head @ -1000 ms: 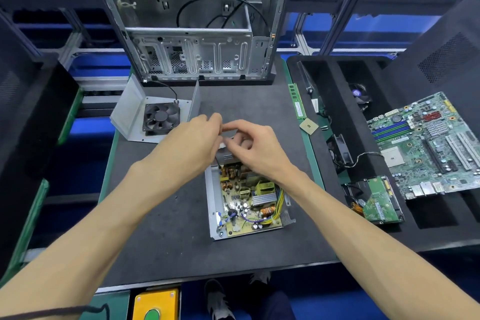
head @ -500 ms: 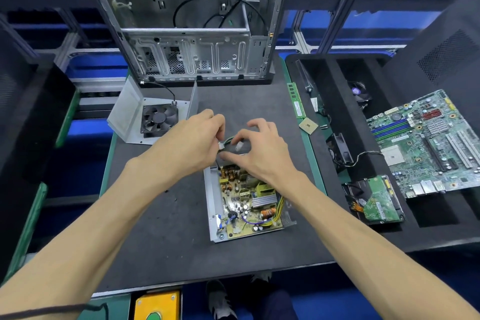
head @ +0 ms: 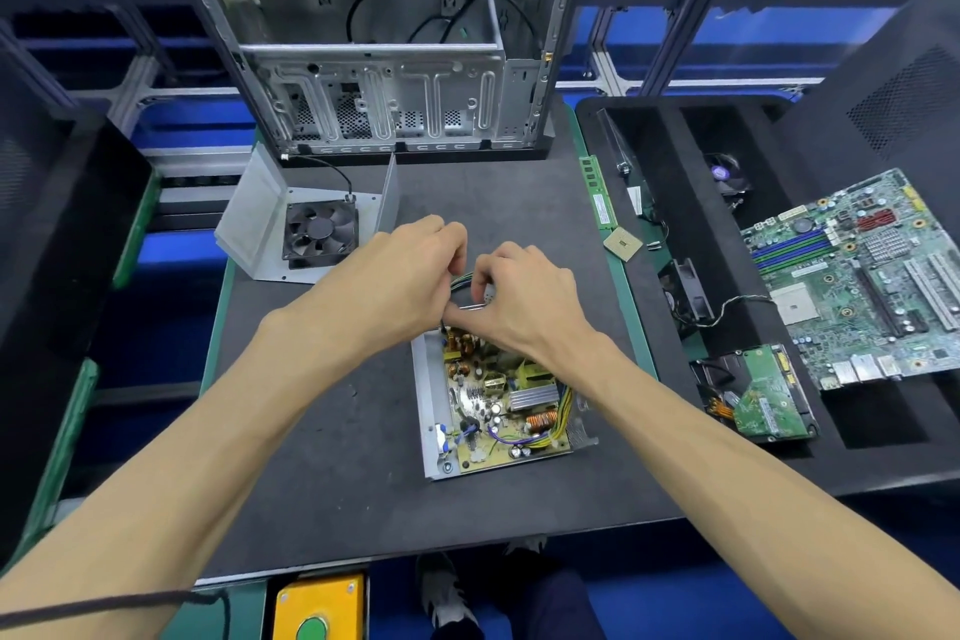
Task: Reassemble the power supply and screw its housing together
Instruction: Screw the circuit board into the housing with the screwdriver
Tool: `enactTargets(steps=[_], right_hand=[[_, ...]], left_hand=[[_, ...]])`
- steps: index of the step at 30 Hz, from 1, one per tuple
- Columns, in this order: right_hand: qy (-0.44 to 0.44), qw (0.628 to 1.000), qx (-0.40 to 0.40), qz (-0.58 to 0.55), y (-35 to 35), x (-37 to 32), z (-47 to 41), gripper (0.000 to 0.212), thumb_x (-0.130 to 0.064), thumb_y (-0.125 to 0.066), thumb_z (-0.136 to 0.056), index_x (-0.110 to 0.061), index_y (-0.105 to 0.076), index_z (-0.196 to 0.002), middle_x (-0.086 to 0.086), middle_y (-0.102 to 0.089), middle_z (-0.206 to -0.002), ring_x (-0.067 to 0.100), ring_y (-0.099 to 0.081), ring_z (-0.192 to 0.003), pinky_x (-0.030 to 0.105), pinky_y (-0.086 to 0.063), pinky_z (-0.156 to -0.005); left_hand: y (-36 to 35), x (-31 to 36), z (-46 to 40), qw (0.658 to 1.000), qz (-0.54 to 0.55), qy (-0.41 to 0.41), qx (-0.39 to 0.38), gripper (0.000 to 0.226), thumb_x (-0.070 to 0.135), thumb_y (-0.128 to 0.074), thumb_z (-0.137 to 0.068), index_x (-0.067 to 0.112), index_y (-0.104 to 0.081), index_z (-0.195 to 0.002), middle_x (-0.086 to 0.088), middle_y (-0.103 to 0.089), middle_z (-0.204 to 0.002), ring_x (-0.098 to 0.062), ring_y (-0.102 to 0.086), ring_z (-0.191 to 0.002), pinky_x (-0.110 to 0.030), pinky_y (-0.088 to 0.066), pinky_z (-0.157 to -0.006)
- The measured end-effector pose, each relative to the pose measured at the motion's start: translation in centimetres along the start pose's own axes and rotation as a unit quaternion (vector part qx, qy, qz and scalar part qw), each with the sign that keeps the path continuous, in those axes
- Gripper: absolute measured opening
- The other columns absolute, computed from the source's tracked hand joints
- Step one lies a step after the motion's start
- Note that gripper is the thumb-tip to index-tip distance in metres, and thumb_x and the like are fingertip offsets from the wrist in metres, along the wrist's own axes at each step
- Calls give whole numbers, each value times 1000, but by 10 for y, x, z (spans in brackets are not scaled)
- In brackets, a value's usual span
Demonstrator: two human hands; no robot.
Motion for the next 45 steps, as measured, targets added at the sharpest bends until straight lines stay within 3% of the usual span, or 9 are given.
enactTargets(steps=[10,15,19,25,30,33,37,40,45], right_hand=[[-12,998,-4,-55,1,7,1,28,-48,-48,-97,-26,-63,-87,-5,-62,-101,21,-52,-104,36,-41,-73],[-15,998,-15,-56,1,9,1,29,-42,-41,-99,-26,-65,-94,-7,-53,-91,21,-49,-99,35,-36,-71],[-23,998,-8,-66,3,9,1,22,-40,-44,-99,-27,-57,-86,-7,-53,-89,19,-47,-94,35,-35,-69],[-29,998,-7,-57,4,9,0,32,-43,-40,-102,-24,-63,-91,-4,-54,-88,21,-46,-92,36,-35,-68],[-29,997,0,-77,7,7,2,27,-38,-43,-101,-23,-57,-84,-2,-58,-90,23,-49,-94,36,-37,-69],[-31,997,-2,-74,6,8,1,31,-39,-42,-101,-21,-64,-89,-2,-60,-92,23,-50,-96,36,-38,-70],[-31,996,-11,-86,6,8,1,33,-45,-41,-100,-25,-64,-89,-6,-56,-91,20,-48,-96,36,-38,-71],[-35,994,-12,-100,6,8,1,25,-42,-45,-96,-26,-62,-88,-5,-59,-99,19,-48,-99,36,-37,-73],[-31,995,-11,-98,7,8,2,23,-40,-44,-96,-27,-61,-86,-5,-60,-96,17,-44,-95,35,-34,-71]], left_hand=[[2,-12,-4,990,-123,59,-16,24,35,-59,-96,12,-53,-96,-1,-42,-71,-39,-64,-87,-38,-47,-64],[-4,9,-9,995,-63,-28,-77,19,7,-53,-90,24,-45,-91,1,-45,-95,-29,-57,-90,-34,-36,-67],[-4,6,-10,988,-140,13,-55,20,37,-50,-100,18,-44,-102,-7,-54,-96,-37,-63,-93,-38,-43,-68],[-6,12,-12,992,-83,-31,-95,19,5,-51,-91,20,-43,-99,-2,-44,-100,-28,-56,-80,-34,-35,-64],[1,2,-11,974,-217,49,-39,27,41,-45,-103,15,-42,-102,-12,-60,-100,-38,-64,-87,-36,-37,-62],[2,0,-13,980,-192,20,-54,8,25,-45,-100,18,-46,-105,-9,-61,-101,-31,-60,-80,-34,-37,-62],[-1,4,-11,989,-115,-6,-96,21,22,-58,-92,24,-45,-108,-2,-41,-102,-15,-46,-64,-32,-32,-54],[6,0,-10,984,-168,32,-48,27,46,-51,-98,21,-46,-106,-3,-54,-90,-29,-58,-77,-35,-40,-63],[6,4,-9,990,-123,-14,-68,3,28,-52,-97,28,-50,-98,3,-60,-100,-26,-61,-94,-37,-48,-72]])
Point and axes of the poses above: each hand's wrist, its own z-axis away from the middle knuckle, its own y-axis out of the back of the hand, x = y × z, the point moved 6 cm from there along -z, towards the middle knuckle
